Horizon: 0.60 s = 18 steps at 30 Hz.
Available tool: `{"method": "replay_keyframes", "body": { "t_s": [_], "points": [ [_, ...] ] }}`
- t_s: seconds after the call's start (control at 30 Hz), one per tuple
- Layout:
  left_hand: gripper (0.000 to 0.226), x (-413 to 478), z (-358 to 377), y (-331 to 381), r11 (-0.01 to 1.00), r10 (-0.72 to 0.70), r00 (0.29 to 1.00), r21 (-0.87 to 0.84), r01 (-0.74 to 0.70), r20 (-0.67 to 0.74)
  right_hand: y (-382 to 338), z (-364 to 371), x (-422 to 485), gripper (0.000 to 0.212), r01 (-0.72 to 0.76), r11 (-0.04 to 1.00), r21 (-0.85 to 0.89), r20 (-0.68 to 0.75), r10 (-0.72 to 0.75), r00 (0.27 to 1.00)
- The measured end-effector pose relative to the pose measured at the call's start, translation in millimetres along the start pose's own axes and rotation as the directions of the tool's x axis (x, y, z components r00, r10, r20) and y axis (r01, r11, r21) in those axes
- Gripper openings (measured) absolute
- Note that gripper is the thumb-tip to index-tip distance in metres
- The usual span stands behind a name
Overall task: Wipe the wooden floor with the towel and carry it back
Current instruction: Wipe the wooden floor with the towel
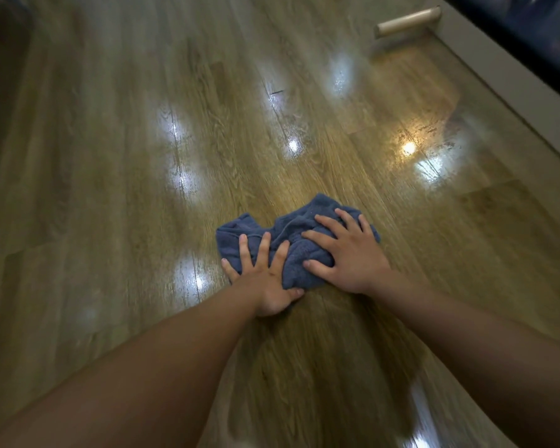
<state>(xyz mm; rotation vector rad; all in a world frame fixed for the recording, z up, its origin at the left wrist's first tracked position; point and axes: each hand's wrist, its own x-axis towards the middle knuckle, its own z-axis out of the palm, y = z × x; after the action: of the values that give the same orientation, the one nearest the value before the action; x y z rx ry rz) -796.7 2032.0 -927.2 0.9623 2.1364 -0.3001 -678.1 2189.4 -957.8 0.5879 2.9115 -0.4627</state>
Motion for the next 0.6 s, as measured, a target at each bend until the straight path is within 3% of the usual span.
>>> {"method": "replay_keyframes", "body": {
  "t_s": [0.1,0.2,0.27,0.33,0.37,0.4,0.47,0.53,0.6],
  "points": [
    [0.102,2.4,-2.6,-2.2,1.000,0.023,0.999,0.017,-0.024,0.025,-1.1,-1.7,-1.9,0.077,-0.020,1.000,0.015,0.001,0.020,1.000],
    [0.099,7.5,-14.1,-10.5,0.992,0.065,0.998,0.103,-0.067,0.026,-22.6,-4.9,-15.5,0.074,-0.150,0.989,-0.002,-0.028,0.150,0.988],
    [0.091,8.1,-22.7,-17.4,0.948,0.187,0.979,0.277,-0.157,-0.086,-46.6,-8.2,-32.8,0.069,-0.280,0.957,-0.073,-0.005,0.280,0.960],
    [0.083,4.2,-14.3,-28.3,0.907,0.303,0.890,0.390,-0.160,-0.341,-67.1,-18.3,-49.1,0.063,-0.308,0.936,-0.168,0.105,0.328,0.939],
    [0.081,-0.4,-2.9,-36.8,0.949,0.243,0.835,0.300,-0.099,-0.494,-73.7,-19.8,-52.8,0.063,-0.290,0.931,-0.223,0.123,0.322,0.939],
    [0.079,-5.0,9.5,-46.4,0.991,0.091,0.793,0.131,-0.014,-0.602,-77.1,-21.4,-54.0,0.064,-0.265,0.928,-0.262,0.099,0.299,0.949],
    [0.079,-7.4,37.6,-62.9,0.966,-0.240,0.804,-0.218,0.141,-0.545,-76.9,-19.6,-45.6,0.070,-0.181,0.941,-0.286,-0.069,0.168,0.983],
    [0.079,-2.6,66.0,-75.4,0.949,-0.306,0.798,-0.229,0.215,-0.519,-74.5,-6.6,-25.7,0.079,-0.003,0.984,-0.178,-0.087,-0.013,0.996],
    [0.078,4.7,68.7,-76.7,0.960,-0.276,0.791,-0.196,0.199,-0.546,-75.3,8.0,0.4,0.074,0.069,0.996,-0.052,0.044,-0.067,0.997]
  ]
}}
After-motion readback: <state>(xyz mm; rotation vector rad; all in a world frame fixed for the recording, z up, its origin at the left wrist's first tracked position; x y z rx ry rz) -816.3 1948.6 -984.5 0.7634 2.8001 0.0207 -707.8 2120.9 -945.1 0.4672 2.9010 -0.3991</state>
